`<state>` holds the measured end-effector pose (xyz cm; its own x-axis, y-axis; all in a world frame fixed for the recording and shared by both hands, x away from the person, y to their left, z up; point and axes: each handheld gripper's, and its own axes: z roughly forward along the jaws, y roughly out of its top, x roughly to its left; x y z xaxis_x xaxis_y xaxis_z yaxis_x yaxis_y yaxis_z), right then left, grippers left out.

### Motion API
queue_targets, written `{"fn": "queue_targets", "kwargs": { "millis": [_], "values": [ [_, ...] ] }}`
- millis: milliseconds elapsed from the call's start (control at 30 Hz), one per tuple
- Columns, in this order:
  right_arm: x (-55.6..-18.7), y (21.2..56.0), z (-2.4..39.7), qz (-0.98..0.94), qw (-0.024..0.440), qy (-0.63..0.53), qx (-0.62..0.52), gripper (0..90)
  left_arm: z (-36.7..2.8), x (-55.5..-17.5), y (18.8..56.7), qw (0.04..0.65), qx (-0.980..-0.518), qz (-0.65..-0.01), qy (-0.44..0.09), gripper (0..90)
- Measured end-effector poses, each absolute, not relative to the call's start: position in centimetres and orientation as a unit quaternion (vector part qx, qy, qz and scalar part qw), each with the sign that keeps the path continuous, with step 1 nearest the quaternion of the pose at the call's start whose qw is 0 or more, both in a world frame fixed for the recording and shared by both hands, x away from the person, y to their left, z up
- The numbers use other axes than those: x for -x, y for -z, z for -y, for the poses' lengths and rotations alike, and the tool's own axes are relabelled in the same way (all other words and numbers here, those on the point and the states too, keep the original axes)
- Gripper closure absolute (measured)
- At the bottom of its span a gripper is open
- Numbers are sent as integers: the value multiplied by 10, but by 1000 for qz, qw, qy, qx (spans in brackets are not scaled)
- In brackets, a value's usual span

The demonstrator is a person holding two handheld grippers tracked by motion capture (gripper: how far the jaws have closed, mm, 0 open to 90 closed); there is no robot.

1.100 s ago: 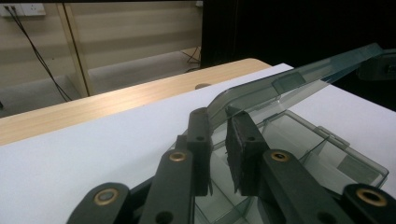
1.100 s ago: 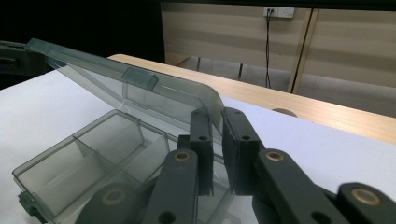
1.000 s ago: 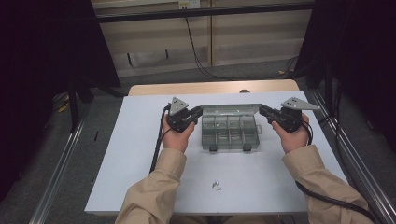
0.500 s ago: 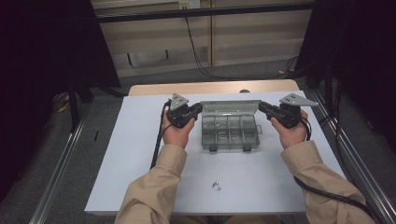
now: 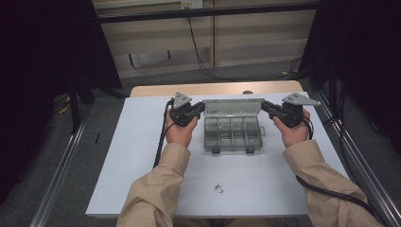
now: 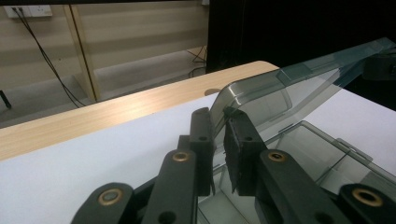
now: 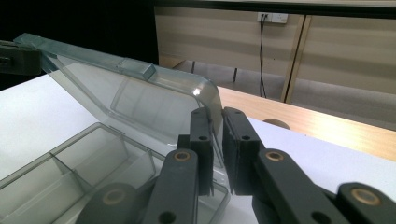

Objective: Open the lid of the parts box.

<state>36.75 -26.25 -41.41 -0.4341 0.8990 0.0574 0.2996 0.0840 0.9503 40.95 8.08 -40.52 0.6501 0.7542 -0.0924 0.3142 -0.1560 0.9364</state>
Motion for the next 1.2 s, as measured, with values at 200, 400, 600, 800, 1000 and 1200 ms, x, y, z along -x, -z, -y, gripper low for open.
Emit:
{"fn": "queue_targets", "kwargs": {
  "millis": [200, 400, 600, 800, 1000, 1200],
  "values": [
    [-373, 417, 262, -678, 298, -509, -439, 822, -79, -415, 407, 534, -732, -367, -208, 815],
    [-380, 419, 262, -673, 298, -512, -442, 825, -76, -420, 410, 533, -733, -369, -209, 810],
    [-385, 422, 262, -681, 300, -502, -440, 828, -75, -425, 415, 523, -737, -371, -213, 810],
    [-392, 426, 262, -680, 301, -500, -444, 832, -72, -433, 422, 528, -728, -385, -209, 810],
    [-398, 430, 261, -677, 298, -498, -452, 828, -72, -437, 426, 522, -732, -386, -206, 810],
    [-401, 431, 261, -681, 302, -492, -450, 833, -71, -440, 429, 517, -733, -390, -207, 812]
  ]
}}
